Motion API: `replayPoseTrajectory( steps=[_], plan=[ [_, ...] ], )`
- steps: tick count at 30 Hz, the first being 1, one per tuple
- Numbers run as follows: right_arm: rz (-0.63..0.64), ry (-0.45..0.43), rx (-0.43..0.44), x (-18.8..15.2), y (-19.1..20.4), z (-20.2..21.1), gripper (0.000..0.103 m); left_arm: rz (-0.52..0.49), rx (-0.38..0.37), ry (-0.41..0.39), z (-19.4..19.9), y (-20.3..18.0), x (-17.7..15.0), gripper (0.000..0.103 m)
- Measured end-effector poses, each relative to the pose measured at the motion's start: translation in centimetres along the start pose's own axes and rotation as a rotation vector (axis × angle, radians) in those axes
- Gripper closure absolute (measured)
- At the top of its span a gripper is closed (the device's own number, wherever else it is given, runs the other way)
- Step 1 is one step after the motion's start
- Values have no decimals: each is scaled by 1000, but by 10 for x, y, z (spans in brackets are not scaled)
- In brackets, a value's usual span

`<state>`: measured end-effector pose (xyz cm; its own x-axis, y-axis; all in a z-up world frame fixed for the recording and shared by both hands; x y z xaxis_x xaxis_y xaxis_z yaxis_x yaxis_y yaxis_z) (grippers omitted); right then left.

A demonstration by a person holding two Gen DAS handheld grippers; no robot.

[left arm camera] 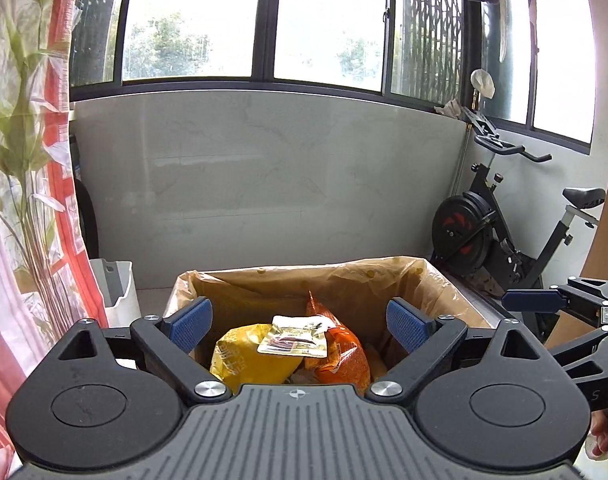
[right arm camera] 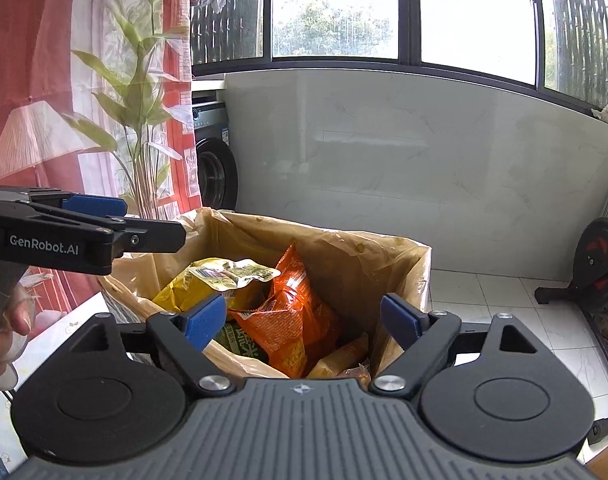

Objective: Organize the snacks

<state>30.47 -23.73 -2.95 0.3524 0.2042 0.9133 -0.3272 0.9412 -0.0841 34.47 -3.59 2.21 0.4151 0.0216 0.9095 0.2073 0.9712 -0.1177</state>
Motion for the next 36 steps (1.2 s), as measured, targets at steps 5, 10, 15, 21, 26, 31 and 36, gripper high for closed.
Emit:
replayPoseTrajectory(
  steps=[5,10,15,21,26,31,36],
  plan=[
    [-54,-26,-50,5,9,29,6,-11,76,-48,41,4,2,5],
    [-75,-45,-105,0,19,54,2,16,98,-43,72,9,-2,4],
    [-153,-55,-102,-11,22,72,1,32,122,-67,100,17,-10,4],
    [-173,-44,-124,-18,20,81,1,24,168,-80,119,23,-15,4],
    [-165,-68,-130,-14,21,90,1,29,181,-91,126,26,-13,4],
    [-151,-85,-137,-11,23,94,1,31,190,-94,129,27,-12,4],
    [-149,-86,-136,-10,22,94,1,35,197,-92,128,30,-12,4]
  ],
)
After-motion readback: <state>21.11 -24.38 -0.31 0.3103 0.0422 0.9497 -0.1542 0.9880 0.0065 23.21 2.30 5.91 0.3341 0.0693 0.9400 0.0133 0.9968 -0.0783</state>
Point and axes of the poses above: each gripper's, at about its wrist camera, not at the fingertips, and z roughly against the way its jaws point, y to its left, x to its top, the point moved 5 cm from there along -z, roughly the way its jaws point, and after that the axes turned 6 degrees about z, right-handed, at the moved point
